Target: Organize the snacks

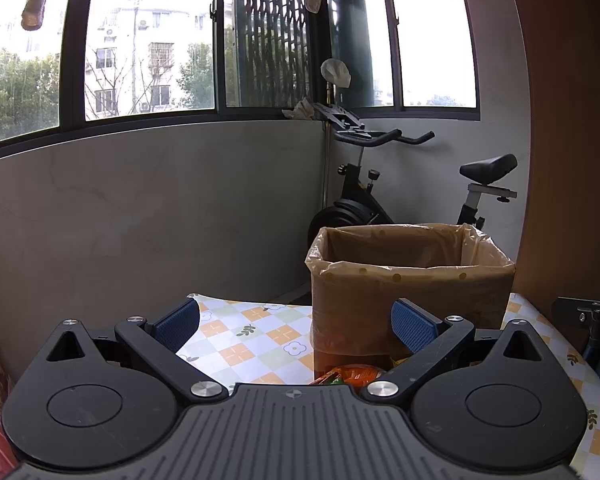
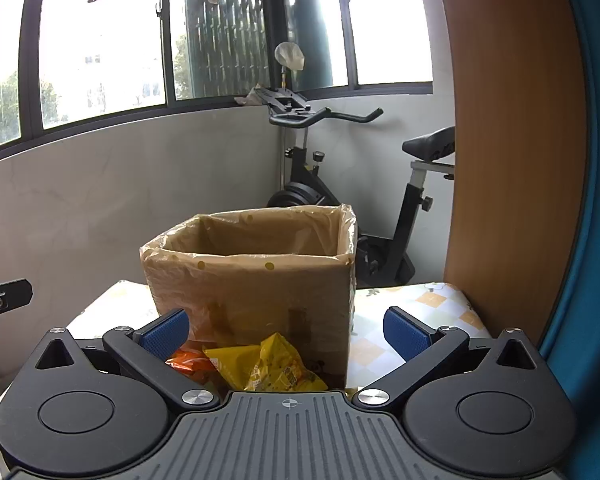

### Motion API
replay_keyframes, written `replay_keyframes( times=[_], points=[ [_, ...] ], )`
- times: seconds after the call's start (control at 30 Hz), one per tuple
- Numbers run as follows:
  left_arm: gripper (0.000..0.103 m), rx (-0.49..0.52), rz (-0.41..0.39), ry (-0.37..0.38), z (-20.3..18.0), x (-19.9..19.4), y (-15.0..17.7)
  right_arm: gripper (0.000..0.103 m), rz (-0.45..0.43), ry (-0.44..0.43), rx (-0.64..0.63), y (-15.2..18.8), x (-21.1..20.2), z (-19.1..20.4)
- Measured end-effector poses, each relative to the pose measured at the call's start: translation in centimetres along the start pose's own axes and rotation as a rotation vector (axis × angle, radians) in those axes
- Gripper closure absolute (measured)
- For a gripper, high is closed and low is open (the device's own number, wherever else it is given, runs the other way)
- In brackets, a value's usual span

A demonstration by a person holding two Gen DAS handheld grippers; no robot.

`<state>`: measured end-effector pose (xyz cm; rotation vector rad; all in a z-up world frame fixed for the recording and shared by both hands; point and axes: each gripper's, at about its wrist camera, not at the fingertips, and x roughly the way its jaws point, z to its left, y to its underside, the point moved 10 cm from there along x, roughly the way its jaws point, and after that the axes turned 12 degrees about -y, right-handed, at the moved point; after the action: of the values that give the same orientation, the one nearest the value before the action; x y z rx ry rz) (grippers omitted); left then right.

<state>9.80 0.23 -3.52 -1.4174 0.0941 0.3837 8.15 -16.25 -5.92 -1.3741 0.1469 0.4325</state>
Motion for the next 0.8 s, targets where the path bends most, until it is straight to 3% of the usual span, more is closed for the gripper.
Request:
replay_keyframes(
  times=[0.8],
  points=[
    [0.0,0.002,0.017,0.013,0.0,0.07,0.14,0.0,0.007,0.001,0.008,0.12,0.2,-0.05]
  ],
)
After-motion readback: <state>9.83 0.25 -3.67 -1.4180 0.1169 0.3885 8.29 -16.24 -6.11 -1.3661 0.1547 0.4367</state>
